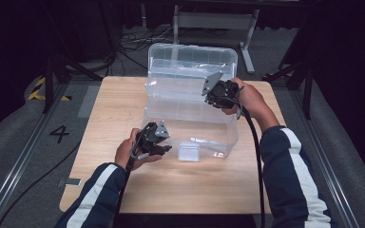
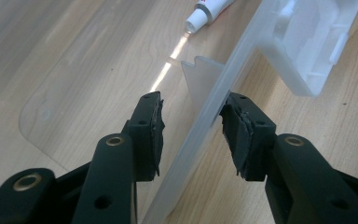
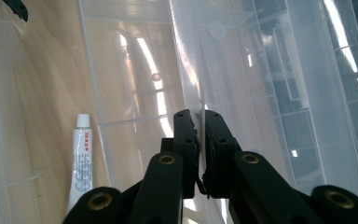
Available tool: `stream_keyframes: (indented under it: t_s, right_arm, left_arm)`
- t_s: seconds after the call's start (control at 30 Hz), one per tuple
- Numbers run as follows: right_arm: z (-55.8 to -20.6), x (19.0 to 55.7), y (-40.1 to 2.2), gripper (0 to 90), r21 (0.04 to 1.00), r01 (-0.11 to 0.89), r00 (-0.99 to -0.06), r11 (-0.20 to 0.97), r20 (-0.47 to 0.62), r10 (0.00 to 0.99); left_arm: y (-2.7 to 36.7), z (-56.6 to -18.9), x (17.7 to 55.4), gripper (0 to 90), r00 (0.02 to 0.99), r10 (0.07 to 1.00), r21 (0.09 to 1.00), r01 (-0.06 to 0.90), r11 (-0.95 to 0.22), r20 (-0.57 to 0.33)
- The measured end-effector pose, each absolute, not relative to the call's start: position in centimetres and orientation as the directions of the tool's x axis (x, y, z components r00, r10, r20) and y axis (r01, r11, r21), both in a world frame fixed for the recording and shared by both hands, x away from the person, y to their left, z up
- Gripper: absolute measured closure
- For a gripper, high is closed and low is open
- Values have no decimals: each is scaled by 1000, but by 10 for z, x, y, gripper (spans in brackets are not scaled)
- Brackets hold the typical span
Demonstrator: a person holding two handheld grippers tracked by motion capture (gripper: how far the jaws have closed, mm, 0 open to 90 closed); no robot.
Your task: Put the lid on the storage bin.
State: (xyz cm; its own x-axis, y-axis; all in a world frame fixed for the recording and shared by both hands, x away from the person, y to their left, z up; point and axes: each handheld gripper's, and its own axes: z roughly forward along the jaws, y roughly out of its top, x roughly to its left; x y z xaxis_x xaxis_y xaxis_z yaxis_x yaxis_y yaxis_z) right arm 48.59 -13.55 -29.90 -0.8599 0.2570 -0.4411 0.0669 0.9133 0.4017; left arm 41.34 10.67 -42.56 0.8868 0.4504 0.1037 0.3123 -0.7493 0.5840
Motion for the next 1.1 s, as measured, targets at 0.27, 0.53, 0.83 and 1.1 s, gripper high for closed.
stream_keyframes:
  t_s: [0.27,0.53,0.83,1.1]
  right_arm:
    - [-300,478,-136,850,406,60,-862,912,-440,253]
    - [-303,474,-139,841,435,55,-860,899,-437,264]
    - [-305,469,-143,832,468,57,-863,882,-422,280]
    - [-308,465,-147,826,494,58,-863,867,-411,292]
  left_arm:
    - [106,-426,413,578,885,453,586,312,-748,108]
    - [106,-426,413,578,887,448,585,303,-752,116]
    - [104,-426,412,575,888,442,580,292,-761,132]
    - [104,-426,412,573,888,440,579,288,-763,137]
